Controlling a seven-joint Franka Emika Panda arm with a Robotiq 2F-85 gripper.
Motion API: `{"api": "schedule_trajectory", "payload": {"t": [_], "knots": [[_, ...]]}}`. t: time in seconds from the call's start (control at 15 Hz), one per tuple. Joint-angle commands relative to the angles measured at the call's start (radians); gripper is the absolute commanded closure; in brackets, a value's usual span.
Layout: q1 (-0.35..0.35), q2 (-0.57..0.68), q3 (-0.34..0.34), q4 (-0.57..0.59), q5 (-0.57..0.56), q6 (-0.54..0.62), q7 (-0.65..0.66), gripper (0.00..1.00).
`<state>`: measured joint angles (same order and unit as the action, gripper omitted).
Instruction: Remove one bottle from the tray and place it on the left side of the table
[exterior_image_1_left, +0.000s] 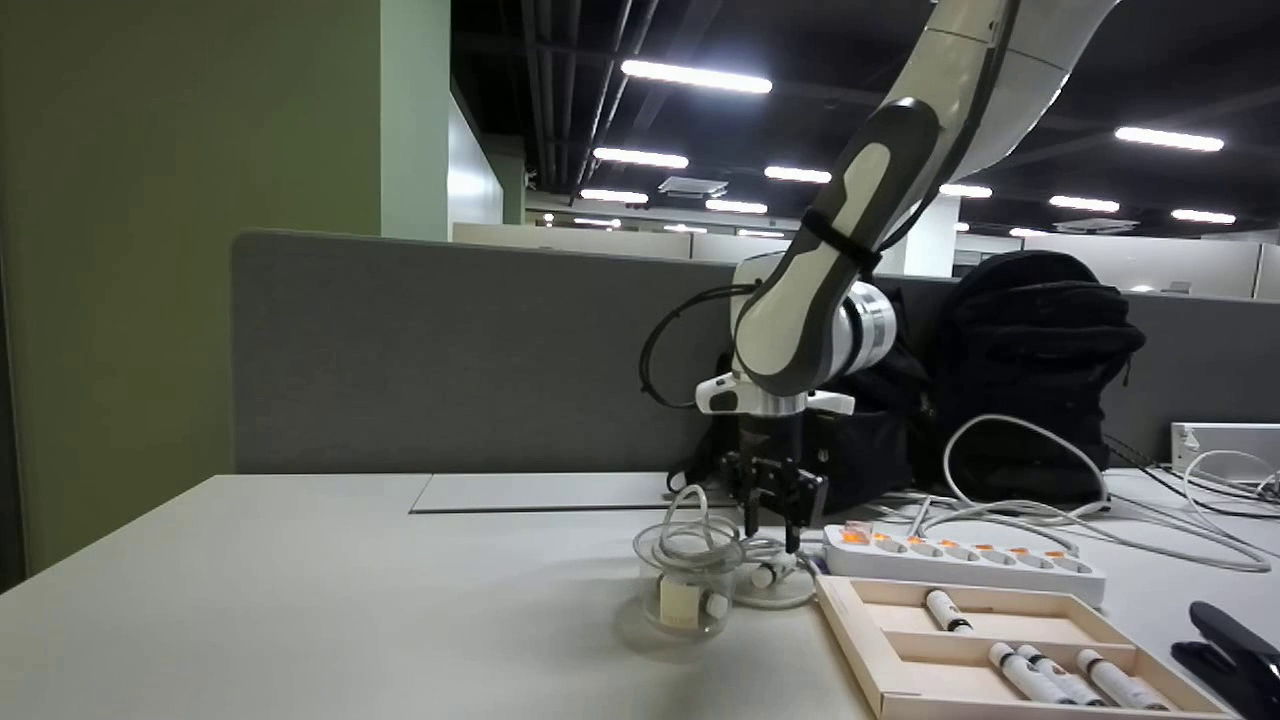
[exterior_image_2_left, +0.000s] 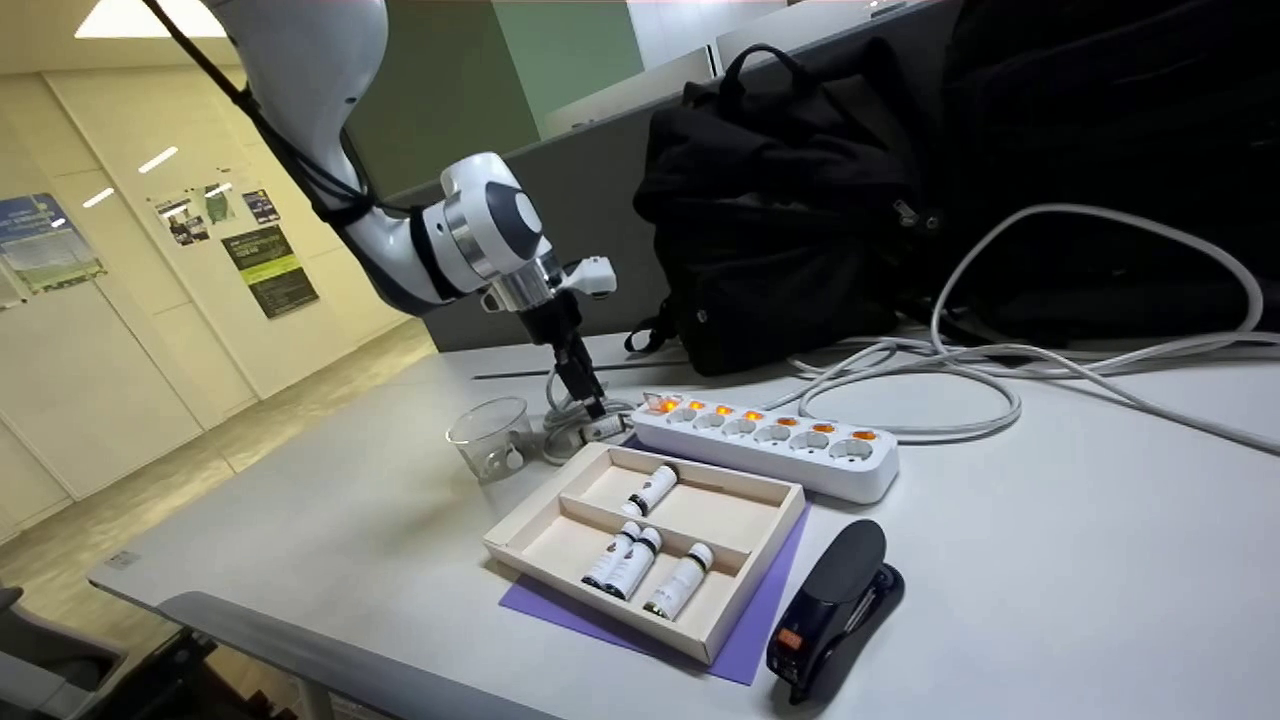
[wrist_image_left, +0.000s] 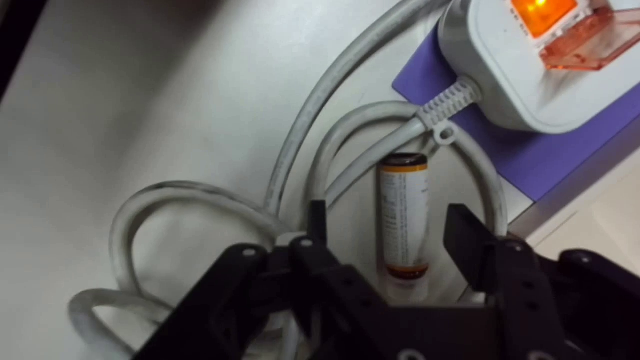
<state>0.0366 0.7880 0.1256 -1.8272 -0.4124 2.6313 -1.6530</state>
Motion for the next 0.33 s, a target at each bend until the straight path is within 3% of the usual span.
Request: {"api": "schedule_trajectory", "payload": {"t": [0.0,0.07,0.13,0.27], "knots": [[0.001,-0.123,0.013,-0.042,0.054,-0.031,0.036,0.05],[0.045,-0.166,-0.035,-0.045,0.048,-0.057,0.124,0.01],[0.01,-0.071,0.0,-0.001,0.044,-0.02,0.026,0.17],[0.025,-0.128,-0.014,-0.007,0.041,-0.054,0.073,0.03]]}}
